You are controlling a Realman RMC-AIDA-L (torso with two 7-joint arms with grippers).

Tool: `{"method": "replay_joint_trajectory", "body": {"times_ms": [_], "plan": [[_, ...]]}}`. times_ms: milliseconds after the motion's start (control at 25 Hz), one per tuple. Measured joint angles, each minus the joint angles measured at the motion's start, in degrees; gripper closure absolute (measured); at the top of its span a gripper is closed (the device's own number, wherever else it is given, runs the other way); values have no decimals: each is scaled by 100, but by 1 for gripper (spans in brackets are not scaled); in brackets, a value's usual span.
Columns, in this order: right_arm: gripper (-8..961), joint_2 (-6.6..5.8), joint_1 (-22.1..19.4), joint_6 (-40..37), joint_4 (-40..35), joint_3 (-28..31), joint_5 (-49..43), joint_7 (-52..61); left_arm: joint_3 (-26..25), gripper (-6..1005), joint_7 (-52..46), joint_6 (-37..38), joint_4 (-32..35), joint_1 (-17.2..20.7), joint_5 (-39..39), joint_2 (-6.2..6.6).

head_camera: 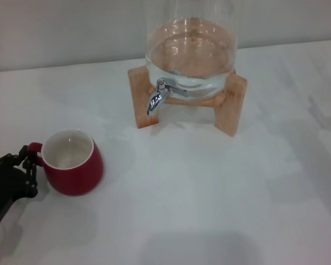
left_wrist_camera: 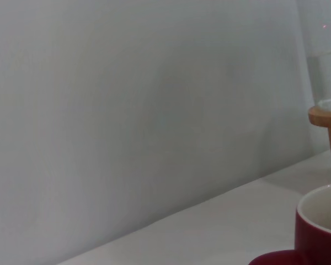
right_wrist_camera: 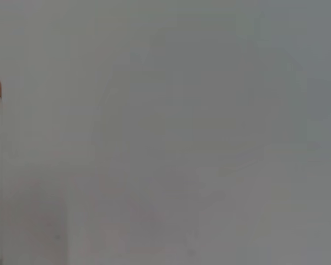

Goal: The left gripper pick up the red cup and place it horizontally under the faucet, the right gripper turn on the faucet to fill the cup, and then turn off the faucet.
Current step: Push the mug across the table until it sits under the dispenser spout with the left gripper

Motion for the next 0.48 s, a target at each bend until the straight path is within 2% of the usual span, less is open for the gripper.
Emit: {"method": "replay_joint_trajectory", "body": {"times_ms": [480], "plan": [[82,4,-5,-14,-5,-51,0,15,-1,922,-216,-61,43,-265,256,4]]}}
